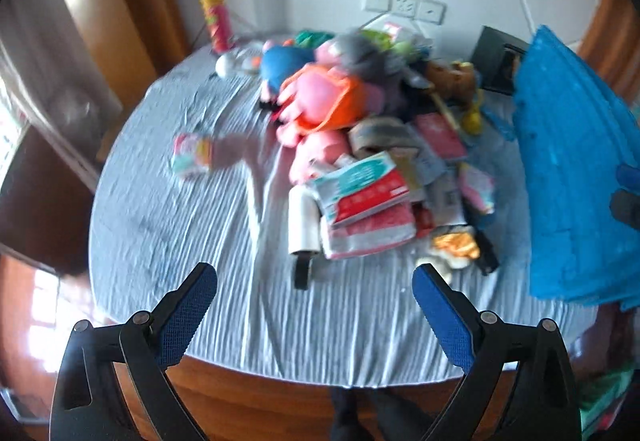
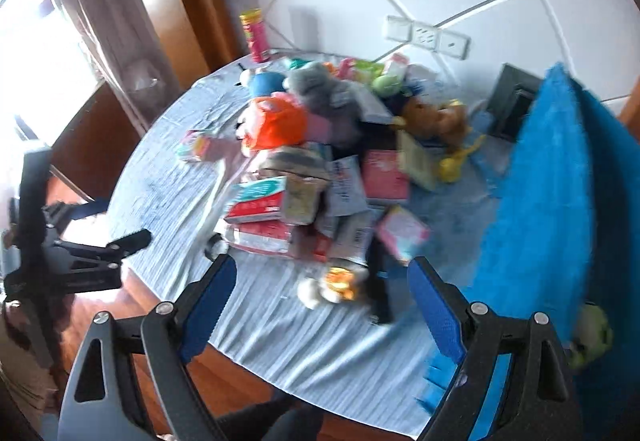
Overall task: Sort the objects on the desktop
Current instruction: 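Grasp the black tape roll with left tool while right tool grasps the white plush bunny, then carry the tape roll and bunny plush with both tools over the blue crate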
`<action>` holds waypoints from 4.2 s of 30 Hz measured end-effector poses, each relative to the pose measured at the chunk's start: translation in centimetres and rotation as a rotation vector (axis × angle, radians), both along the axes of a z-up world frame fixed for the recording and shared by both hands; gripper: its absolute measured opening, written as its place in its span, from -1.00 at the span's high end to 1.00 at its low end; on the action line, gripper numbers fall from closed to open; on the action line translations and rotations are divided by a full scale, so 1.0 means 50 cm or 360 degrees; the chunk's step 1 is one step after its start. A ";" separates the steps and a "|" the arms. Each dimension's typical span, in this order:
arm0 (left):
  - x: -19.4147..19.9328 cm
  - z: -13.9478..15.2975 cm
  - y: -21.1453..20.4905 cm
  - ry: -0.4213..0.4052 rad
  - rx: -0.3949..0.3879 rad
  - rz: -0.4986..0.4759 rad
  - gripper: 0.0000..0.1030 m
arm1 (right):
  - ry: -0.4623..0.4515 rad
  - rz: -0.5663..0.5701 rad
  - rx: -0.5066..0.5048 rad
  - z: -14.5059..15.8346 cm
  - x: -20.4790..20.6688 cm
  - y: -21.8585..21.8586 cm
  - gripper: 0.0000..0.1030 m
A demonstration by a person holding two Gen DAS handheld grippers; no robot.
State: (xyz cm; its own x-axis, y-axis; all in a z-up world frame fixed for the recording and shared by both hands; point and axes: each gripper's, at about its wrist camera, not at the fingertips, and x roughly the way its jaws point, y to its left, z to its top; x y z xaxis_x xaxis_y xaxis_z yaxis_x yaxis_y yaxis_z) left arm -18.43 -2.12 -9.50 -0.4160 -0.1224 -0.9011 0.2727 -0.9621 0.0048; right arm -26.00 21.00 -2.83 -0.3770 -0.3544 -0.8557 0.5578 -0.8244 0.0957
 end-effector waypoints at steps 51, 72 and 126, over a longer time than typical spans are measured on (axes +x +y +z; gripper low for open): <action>-0.049 -0.380 -0.067 -0.0187 0.0026 -0.0221 0.80 | -0.0409 -0.0538 0.0034 -0.540 -0.057 -0.048 0.13; -0.040 -0.186 -0.096 0.0150 -0.0058 -0.0210 0.80 | -0.0153 -0.0279 -0.0119 -0.324 -0.004 -0.050 0.13; -0.294 0.102 1.006 0.0151 0.0032 -0.1156 0.80 | 0.0251 -0.0877 0.0144 0.018 0.008 0.863 0.13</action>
